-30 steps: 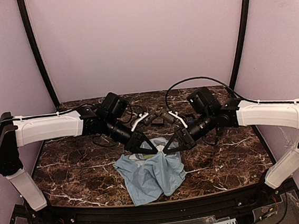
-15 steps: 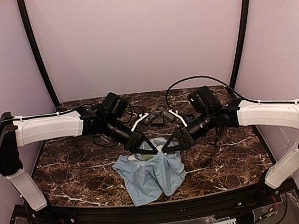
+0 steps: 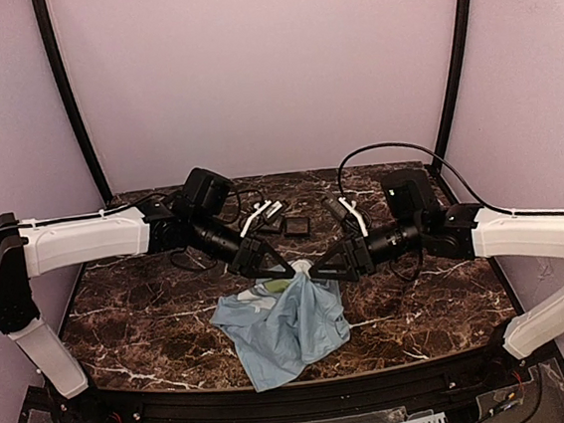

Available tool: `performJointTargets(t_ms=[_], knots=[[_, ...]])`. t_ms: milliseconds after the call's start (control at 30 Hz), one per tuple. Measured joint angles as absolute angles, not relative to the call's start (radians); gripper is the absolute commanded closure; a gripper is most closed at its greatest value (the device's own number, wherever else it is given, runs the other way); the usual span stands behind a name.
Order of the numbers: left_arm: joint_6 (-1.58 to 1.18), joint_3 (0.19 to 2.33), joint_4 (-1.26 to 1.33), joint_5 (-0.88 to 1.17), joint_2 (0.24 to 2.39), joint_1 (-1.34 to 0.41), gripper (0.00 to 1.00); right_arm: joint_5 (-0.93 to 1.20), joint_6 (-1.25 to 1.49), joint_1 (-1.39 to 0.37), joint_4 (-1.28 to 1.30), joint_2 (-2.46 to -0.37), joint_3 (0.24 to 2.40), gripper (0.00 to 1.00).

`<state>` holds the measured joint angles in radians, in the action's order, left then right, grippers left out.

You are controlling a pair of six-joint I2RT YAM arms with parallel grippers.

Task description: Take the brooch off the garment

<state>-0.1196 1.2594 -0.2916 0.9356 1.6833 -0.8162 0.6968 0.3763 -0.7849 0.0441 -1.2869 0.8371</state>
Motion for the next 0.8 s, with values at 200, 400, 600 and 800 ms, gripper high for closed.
performJointTargets(t_ms=[200,400,600,800], knots=[[-0.130,1.255,-0.278,0.952,1.682,-0.816,0.99,0.688,0.434,-0.808,-0.039,-1.293,0.805,0.49],[-0.132,1.254,-0.274,0.954,1.682,-0.816,0.99,0.695,0.465,-0.811,-0.106,-1.305,0.799,0.58],[-0.132,1.254,-0.271,0.954,1.682,-0.816,0.99,0.716,0.485,-0.812,-0.130,-1.327,0.793,0.63],[-0.132,1.254,-0.271,0.954,1.681,-0.816,0.99,0.733,0.495,-0.817,-0.136,-1.334,0.784,0.69]])
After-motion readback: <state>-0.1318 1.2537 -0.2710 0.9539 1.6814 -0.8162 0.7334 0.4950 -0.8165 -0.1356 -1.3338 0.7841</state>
